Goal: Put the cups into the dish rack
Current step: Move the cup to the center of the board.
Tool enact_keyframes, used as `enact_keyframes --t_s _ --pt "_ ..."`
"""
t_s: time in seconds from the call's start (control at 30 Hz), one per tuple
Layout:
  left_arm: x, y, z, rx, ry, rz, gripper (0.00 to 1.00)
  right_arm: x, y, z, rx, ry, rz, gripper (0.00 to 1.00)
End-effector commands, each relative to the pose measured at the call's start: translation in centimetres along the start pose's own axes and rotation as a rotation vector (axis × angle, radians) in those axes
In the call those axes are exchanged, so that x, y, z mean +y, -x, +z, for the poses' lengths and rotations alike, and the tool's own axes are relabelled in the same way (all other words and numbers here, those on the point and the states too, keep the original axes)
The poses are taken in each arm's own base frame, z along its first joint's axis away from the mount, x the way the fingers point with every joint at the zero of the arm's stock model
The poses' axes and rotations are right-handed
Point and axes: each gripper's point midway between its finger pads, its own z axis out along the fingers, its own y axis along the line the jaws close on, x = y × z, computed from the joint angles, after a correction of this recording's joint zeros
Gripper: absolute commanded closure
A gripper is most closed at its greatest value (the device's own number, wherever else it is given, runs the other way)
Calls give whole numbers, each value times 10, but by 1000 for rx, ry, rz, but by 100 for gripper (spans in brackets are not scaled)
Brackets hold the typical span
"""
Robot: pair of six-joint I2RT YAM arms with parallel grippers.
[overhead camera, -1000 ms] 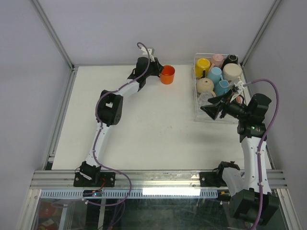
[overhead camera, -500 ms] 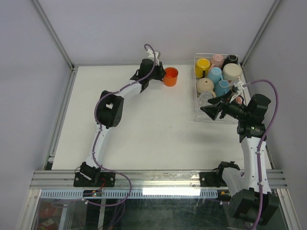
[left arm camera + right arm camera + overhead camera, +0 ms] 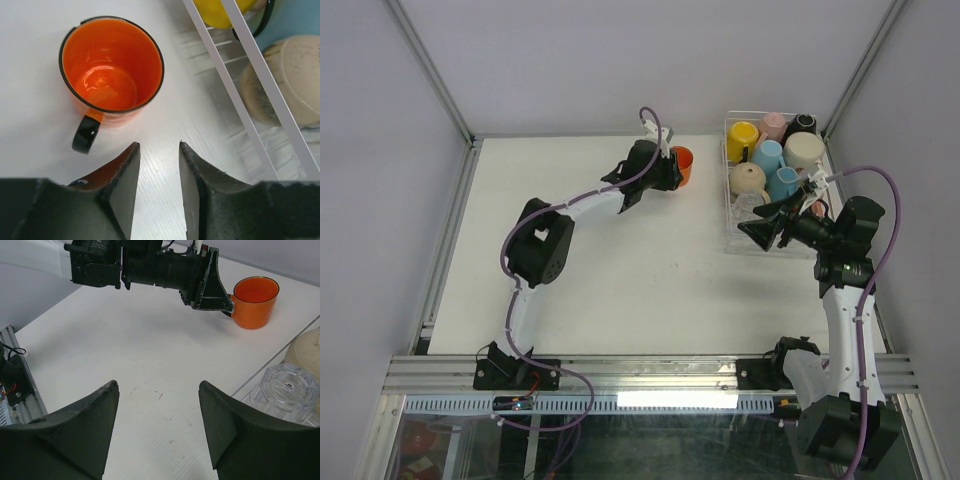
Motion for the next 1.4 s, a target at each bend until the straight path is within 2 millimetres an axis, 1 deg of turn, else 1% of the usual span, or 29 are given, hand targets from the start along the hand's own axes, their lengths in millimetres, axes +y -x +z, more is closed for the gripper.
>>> enact_keyframes --t_s 0.0,0.03,0.1,0.13,0.17,0.2,0.23,0.27,0.3,0.37,0.4,0.5,0.57,0.63,0.67,0.77,0.8,0.9,0.97,1.03,1.1,1.17,1.27,1.37 --pt "-8 57 -36 -128 42 6 60 4 12 -1 -30 5 -71 32" --pt "-6 62 -40 -142 58 14 55 4 12 -1 -31 6 -74 32" --pt "-1 71 -47 -170 69 19 49 4 12 -1 -31 7 -73 32" --pt "0 76 -49 -183 66 16 42 5 12 -1 -31 8 -74 32" --pt "1 81 -51 -193 55 10 32 5 12 -1 -31 9 -73 32" --pt "3 86 -52 -204 43 0 25 5 12 -1 -31 8 -73 32" --pt "6 90 -52 -212 32 -15 20 5 12 -1 -32 10 -75 32" --pt "9 94 -53 -220 19 -32 8 5 12 -1 -32 10 -74 32" --pt "11 98 -52 -226 1 -45 2 5 12 -1 -32 10 -75 32" --pt "18 104 -51 -242 -4 -63 1 5 12 -1 -32 9 -77 32" --pt "23 106 -50 -252 9 -68 1 5 12 -1 -33 10 -76 32" --pt "30 113 -46 -277 29 -58 1 6 12 -1 -33 11 -75 32" --pt "33 114 -36 -258 37 -47 1 6 13 -1 -33 12 -76 32" --pt "38 109 -22 -220 58 -45 2 6 13 -1 -33 11 -76 32" --pt "40 108 -16 -206 71 -42 5 6 13 -1 -33 11 -76 32" --pt "50 114 -3 -192 125 -26 20 6 13 -1 -33 12 -76 32" --pt "54 113 1 -184 142 -15 24 6 13 -1 -33 12 -76 32" --pt "63 109 15 -155 177 34 31 5 13 -1 -33 11 -76 32" --pt "62 106 22 -146 153 64 35 6 13 -1 -33 14 -76 32" --pt "55 101 29 -131 98 81 38 6 12 -1 -32 12 -74 32" --pt "48 97 35 -119 49 81 42 5 13 -1 -33 12 -77 32" --pt "45 91 40 -105 23 76 45 5 12 -1 -33 9 -75 32" --pt "48 81 46 -85 23 72 48 4 12 0 -31 9 -73 32" --pt "52 71 49 -61 29 73 56 4 12 0 -31 8 -73 32"
